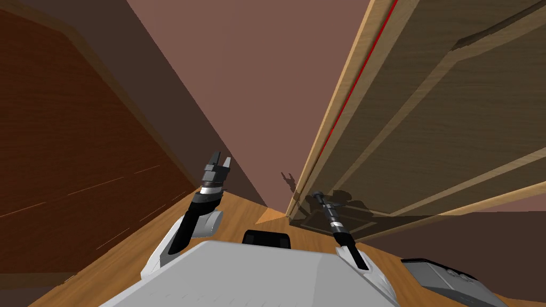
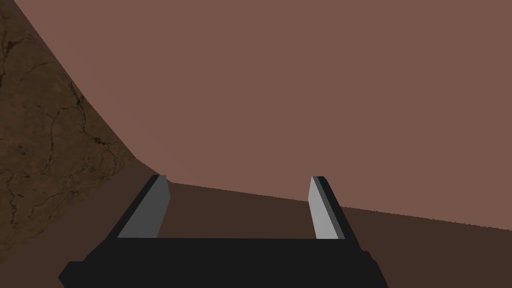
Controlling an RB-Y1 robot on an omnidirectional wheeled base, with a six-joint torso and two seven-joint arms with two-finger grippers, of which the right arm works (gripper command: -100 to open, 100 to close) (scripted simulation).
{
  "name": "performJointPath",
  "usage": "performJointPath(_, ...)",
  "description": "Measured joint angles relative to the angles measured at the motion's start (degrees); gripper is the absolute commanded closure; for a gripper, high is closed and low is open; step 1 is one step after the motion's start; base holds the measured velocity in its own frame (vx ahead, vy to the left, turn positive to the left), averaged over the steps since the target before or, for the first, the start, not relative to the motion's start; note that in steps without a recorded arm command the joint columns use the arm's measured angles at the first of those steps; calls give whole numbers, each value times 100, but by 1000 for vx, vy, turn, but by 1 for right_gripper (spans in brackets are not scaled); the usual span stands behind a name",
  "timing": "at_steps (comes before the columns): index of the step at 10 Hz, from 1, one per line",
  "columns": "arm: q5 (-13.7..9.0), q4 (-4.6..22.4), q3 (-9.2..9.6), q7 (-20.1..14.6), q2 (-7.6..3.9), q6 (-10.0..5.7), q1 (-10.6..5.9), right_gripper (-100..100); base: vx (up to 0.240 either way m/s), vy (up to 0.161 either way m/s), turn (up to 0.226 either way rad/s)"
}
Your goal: Pull the door open
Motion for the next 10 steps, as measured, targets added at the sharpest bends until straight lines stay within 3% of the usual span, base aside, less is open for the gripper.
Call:
performJointPath(4,66,-50,241,-294,-250,-302,279,100,-195,-66,109)
performJointPath(6,68,-23,281,-346,-288,-376,349,100,-206,-73,206)
performJointPath(10,73,34,391,-499,-466,-768,559,100,-217,-75,163)
